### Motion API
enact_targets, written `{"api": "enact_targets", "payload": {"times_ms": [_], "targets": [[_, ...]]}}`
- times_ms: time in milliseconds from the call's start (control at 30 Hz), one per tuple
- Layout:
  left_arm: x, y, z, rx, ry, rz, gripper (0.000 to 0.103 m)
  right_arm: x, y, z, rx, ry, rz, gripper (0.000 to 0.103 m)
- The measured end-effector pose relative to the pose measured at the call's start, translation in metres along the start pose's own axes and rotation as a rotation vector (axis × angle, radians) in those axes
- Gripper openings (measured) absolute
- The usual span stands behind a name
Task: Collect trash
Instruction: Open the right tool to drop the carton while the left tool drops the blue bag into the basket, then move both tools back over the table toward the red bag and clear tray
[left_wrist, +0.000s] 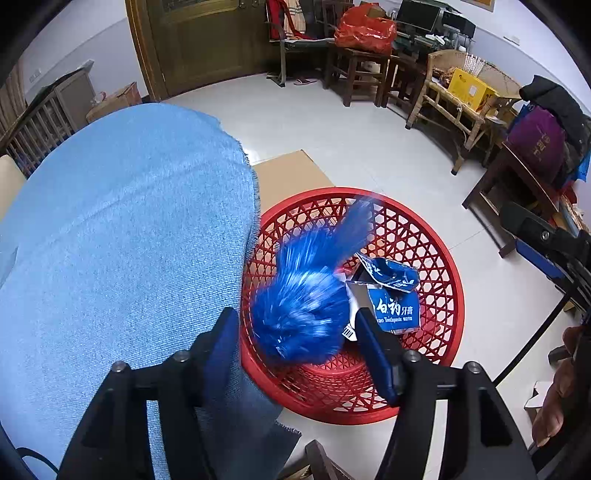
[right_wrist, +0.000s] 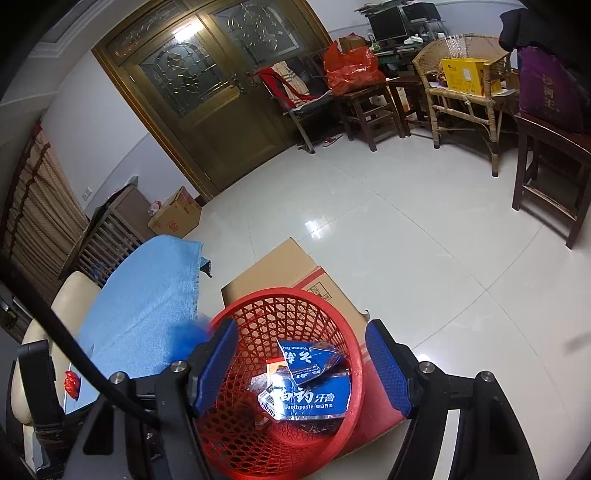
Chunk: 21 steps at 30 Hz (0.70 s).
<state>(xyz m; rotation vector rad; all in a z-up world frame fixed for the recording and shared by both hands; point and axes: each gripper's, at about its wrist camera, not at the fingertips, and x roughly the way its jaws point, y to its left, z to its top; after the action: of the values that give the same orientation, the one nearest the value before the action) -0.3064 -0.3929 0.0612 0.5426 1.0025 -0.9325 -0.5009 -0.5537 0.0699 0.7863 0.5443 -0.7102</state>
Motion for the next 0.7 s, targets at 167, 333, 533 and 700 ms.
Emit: {"api": "enact_targets", "payload": {"times_ms": [167, 333, 533, 700], "targets": [[-0.003, 0.006, 0.0, -0.012, -0.004, 0.004, 0.071, 0.004, 0.004, -0.002, -0.006, 0.01, 0.004, 0.075], [-0.009, 0.015, -0.001, -0.023, -0.018, 0.005, 0.071, 0.007, 0.017, -0.004, -0.025, 0.016, 0.013, 0.075], [-0.021, 0.047, -0.008, -0.067, -0.045, 0.032, 0.071, 0.013, 0.04, -0.01, -0.06, 0.044, 0.031, 0.075], [-0.03, 0.099, -0.03, -0.156, -0.057, 0.094, 0.072, 0.027, 0.063, -0.023, -0.11, 0.098, 0.053, 0.075]]}}
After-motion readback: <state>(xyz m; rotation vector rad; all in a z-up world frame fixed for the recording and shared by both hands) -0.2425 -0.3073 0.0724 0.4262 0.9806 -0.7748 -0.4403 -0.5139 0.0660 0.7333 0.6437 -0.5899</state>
